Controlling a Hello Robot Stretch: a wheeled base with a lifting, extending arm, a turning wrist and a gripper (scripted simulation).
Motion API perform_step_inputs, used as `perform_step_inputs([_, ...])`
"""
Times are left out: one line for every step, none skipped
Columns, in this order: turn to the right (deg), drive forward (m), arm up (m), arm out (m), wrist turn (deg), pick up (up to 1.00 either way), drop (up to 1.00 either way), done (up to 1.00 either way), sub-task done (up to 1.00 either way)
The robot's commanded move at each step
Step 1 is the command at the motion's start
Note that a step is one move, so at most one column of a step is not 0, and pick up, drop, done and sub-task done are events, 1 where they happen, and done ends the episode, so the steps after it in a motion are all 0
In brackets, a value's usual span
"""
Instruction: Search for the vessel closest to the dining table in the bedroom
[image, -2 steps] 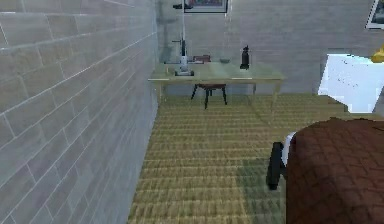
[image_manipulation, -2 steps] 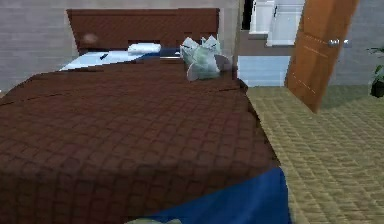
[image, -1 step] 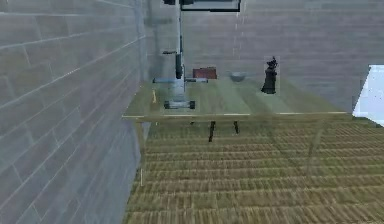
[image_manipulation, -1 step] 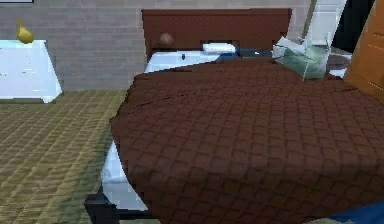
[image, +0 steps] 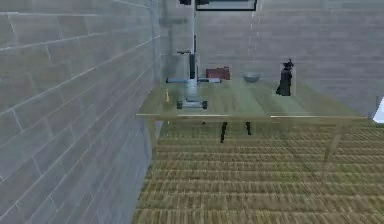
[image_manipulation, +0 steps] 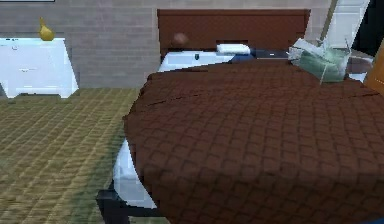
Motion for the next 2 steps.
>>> perform_step_inputs([0.0, 0.65, 0.00, 0.00, 0.0, 0.00, 0.00, 0.00, 0.00])
perform_step_inputs([45.0, 0.00, 0.00, 0.00, 0.0, 0.00, 0.00, 0.00, 0.00])
